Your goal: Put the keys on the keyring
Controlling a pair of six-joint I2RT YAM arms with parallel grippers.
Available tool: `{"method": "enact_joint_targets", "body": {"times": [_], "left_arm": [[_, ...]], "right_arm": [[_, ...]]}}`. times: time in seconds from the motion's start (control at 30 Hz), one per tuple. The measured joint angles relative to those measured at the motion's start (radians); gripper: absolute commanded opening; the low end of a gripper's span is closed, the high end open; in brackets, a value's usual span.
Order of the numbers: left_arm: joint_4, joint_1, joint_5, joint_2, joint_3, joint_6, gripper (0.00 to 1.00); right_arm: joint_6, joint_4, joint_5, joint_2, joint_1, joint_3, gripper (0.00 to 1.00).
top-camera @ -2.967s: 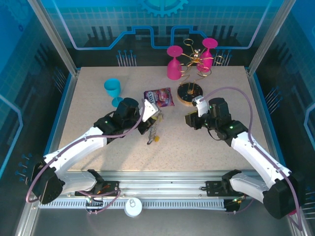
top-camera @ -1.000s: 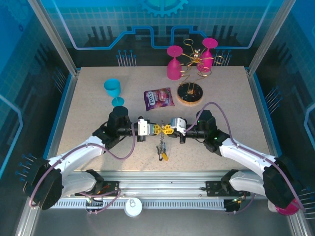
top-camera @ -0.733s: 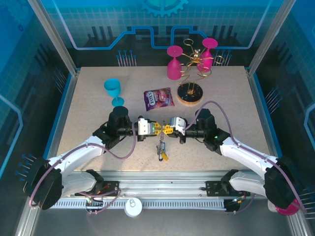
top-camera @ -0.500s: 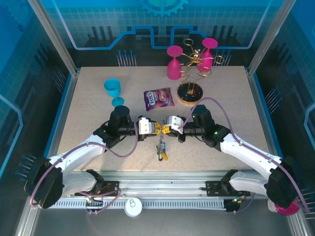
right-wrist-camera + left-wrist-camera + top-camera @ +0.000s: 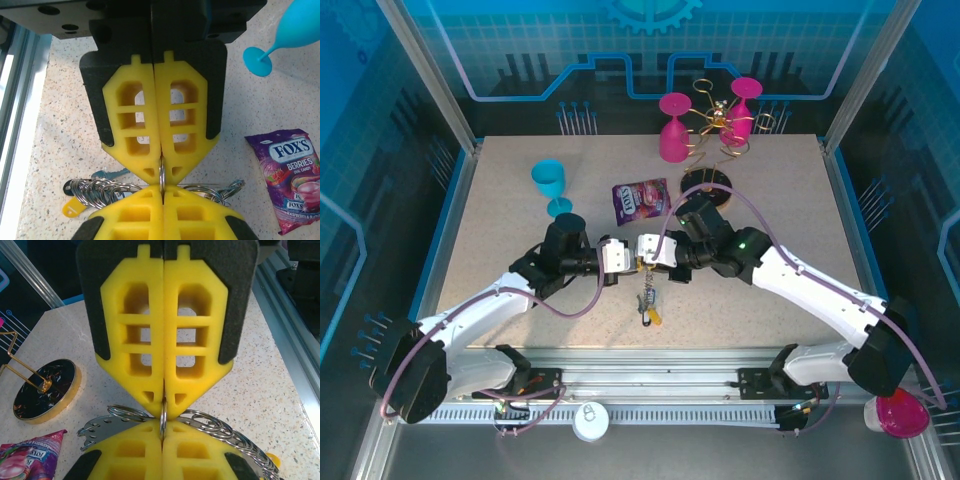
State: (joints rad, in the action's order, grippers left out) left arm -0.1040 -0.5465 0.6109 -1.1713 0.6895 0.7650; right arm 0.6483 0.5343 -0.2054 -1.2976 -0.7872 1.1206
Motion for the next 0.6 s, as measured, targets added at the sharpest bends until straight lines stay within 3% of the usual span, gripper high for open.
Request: {"method": "enact_joint_targets", "body": {"times": [0.1,0.17,0.33,0.6], "left_arm": [[-0.021,-0.002,0.008,0.005,-0.001,-0.007,0.0],[-0.057,-0.001,0.01,0.011,-0.015,-0.019,0.0],[-0.178,0.001,0.049,0.018,-0.086,-0.084,0.0],[-0.284,0.001,0.112,0.018,-0.113,-0.144,0.0]], "right_arm": [[-0.024,-0.031,-0.023,0.029,0.014,-0.026,0.26],[-0.056,-0.106,-0.085,0.087,0.047,-0.095,0.33],[-0.143,-0.353,-0.287,0.223,0.164,-0.303,0.33],[-0.208,-0.534,-0.432,0.187,0.182,-0.373,0.26]]}}
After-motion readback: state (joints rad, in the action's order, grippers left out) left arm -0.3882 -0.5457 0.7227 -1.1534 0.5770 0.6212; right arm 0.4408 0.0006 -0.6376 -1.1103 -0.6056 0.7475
